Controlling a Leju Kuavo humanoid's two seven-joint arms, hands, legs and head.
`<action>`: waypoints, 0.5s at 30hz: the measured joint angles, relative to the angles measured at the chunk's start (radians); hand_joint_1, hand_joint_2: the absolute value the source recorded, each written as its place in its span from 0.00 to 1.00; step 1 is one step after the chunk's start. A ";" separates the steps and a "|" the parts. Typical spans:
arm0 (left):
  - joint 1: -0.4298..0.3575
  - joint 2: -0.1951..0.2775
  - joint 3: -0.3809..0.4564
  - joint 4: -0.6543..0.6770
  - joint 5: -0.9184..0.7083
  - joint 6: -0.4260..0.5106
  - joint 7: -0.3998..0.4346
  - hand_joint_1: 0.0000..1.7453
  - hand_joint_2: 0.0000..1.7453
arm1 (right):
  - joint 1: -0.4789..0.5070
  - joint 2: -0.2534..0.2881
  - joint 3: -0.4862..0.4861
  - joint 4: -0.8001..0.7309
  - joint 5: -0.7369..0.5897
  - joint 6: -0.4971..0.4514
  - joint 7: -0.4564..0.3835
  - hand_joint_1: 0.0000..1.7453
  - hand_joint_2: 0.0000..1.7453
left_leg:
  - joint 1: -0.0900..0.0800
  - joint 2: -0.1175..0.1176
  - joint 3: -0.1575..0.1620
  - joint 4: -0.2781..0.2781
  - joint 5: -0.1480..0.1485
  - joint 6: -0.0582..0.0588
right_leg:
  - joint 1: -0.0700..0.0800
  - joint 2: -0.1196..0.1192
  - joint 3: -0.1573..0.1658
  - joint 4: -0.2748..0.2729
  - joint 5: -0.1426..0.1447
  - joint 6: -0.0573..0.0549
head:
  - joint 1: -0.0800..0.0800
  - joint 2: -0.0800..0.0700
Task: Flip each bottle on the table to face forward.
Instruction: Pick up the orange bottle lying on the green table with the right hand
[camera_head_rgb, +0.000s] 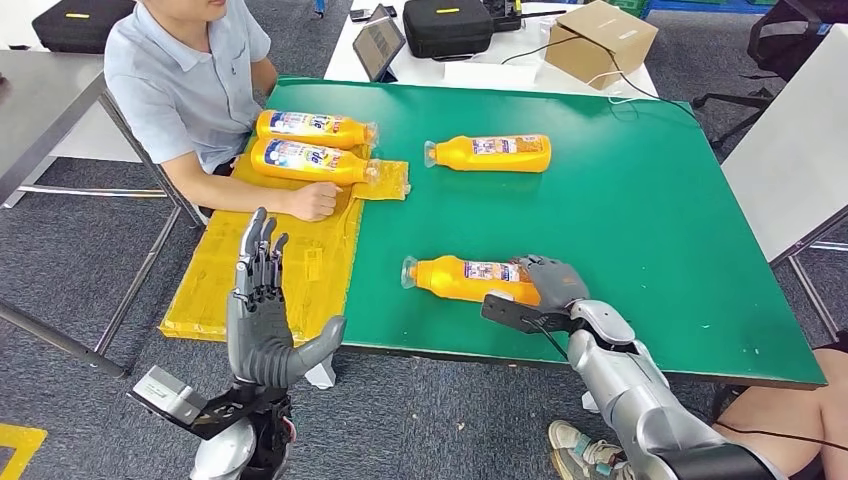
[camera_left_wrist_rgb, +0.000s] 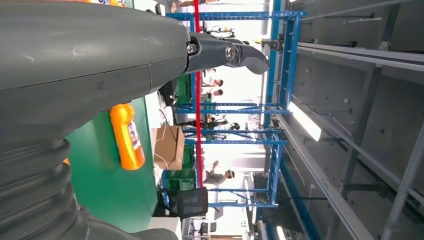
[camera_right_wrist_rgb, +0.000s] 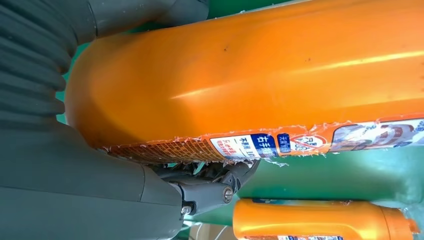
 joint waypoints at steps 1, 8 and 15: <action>0.000 0.000 0.000 0.002 0.001 -0.001 0.002 0.00 1.00 | 0.001 0.000 -0.004 0.000 -0.023 0.005 -0.013 1.00 1.00 | 0.000 0.000 0.000 0.000 0.000 0.000 | 0.000 0.000 0.000 0.000 0.000 0.000 | 0.000 0.000; 0.014 0.000 0.006 0.049 0.043 -0.035 0.146 0.00 1.00 | 0.080 0.011 -0.076 -0.051 -0.228 0.007 -0.199 1.00 1.00 | 0.000 0.001 0.001 0.000 -0.001 0.000 | 0.000 0.000 0.001 0.000 0.000 0.000 | 0.000 0.000; 0.043 -0.003 0.030 0.147 0.057 0.006 0.266 0.00 1.00 | 0.244 0.058 -0.119 -0.278 -0.409 -0.021 -0.322 1.00 1.00 | 0.001 -0.001 -0.006 0.000 0.000 -0.001 | 0.001 0.000 -0.004 0.001 0.000 0.000 | 0.000 0.000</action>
